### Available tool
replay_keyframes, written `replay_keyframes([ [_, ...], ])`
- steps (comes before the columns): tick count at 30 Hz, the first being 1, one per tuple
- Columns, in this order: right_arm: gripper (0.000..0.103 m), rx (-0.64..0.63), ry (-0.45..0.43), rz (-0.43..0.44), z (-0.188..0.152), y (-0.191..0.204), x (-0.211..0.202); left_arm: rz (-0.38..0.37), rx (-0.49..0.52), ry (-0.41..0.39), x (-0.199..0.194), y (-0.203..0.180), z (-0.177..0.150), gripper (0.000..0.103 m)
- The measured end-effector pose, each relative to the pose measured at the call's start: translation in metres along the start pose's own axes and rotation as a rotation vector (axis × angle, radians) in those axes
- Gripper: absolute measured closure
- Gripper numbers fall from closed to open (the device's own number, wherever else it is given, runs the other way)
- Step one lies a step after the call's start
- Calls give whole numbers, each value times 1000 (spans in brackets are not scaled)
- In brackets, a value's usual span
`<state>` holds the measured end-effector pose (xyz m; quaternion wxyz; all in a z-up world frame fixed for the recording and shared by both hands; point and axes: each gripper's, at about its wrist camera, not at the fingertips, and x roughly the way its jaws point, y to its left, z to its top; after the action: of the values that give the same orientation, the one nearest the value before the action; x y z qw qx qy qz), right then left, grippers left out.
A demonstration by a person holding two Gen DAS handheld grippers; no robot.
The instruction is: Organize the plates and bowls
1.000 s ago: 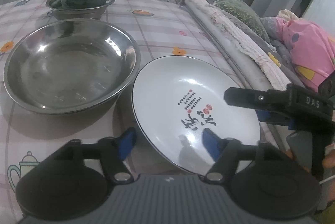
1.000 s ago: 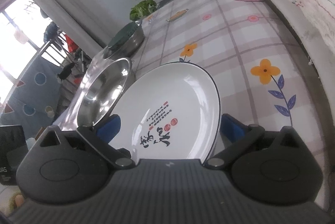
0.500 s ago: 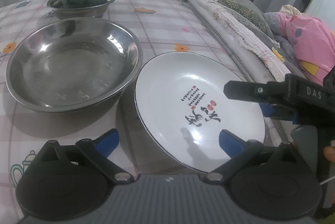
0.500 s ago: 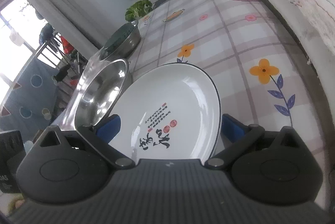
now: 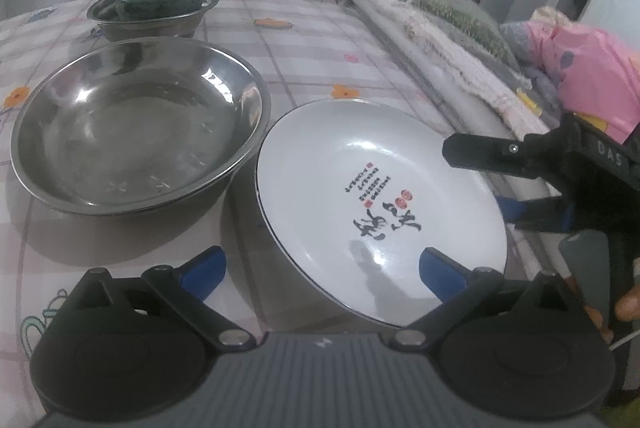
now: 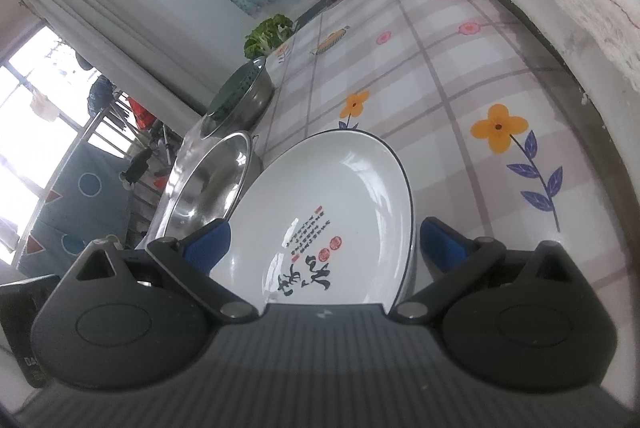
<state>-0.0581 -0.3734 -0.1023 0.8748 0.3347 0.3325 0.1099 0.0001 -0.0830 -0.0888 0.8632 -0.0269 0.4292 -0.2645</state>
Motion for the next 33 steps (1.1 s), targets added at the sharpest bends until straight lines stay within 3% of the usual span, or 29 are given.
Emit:
replay_keyframes([
  [21,1,107,-47,56,-1,-12,-4,-65,-62,27,-2,14,8,0],
  [24,1,76,-75,17,2,-7,-10,-73,-69,24,-2,16,7,0],
  [30,6,-148,-189,-143,6,18,-25,-51,-32,30,-1,10,7,0],
  [33,12,-200,-178,-197,5,18,-23,-27,-11,29,-2,7,6,1],
])
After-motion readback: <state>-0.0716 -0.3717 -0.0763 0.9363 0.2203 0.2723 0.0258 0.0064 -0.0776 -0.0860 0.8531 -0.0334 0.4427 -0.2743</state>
